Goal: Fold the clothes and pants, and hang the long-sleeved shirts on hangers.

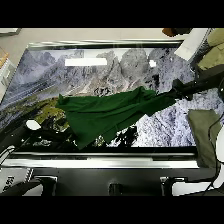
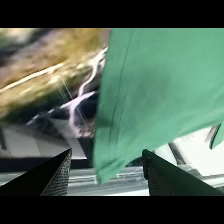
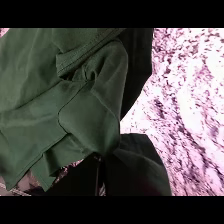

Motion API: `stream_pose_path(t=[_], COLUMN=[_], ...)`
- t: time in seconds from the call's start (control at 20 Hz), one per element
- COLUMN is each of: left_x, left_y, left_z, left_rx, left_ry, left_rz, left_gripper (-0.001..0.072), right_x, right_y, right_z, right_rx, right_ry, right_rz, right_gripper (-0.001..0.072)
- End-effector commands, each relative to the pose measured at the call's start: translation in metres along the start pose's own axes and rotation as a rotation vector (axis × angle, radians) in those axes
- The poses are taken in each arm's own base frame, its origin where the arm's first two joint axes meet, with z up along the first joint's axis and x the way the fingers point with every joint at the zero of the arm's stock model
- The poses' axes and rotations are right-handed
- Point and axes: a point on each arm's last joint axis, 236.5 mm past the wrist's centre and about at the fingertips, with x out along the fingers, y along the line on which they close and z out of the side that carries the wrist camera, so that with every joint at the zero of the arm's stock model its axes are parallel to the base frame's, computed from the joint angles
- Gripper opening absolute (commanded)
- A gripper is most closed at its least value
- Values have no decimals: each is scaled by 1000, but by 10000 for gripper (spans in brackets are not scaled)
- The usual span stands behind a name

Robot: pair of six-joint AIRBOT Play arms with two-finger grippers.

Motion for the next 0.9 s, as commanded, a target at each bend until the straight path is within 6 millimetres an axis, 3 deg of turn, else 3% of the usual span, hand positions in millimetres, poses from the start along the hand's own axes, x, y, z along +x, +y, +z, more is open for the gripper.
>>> stream_pose_path(t=[0.0,0.1,0.15,0.2,0.25,0.35,0.45,0.55,0.65,0.75,0.85], left_x=[21,32,34,32,28,6,-36,-102,-188,-282,-373], left_y=[-12,-20,-25,-31,-38,-58,-88,-125,-168,-207,-234], left_z=[2,1,2,5,11,32,64,98,116,113,86], left_rx=[1,-3,-7,-4,8,61,122,223,365,492,595], left_ry=[-11,-10,-18,-32,-51,-117,-236,-402,-601,-806,-1008], left_rz=[-10,-25,-39,-58,-77,-124,-194,-273,-343,-402,-439], left_gripper=[516,476,302,65,16,16,15,14,14,14,14], right_x=[0,-2,-3,-6,-8,-17,-32,-61,-109,-173,-250], right_y=[1,2,3,5,7,12,28,57,92,129,173], right_z=[0,0,0,0,1,8,23,43,59,57,33], right_rx=[5,2,-1,-4,-9,-26,-59,-116,-185,-273,-363], right_ry=[0,-4,-7,-13,-22,-73,-167,-321,-518,-721,-945], right_rz=[1,0,1,2,1,0,25,73,106,108,111], right_gripper=[31,31,31,31,31,31,30,30,30,30,30])
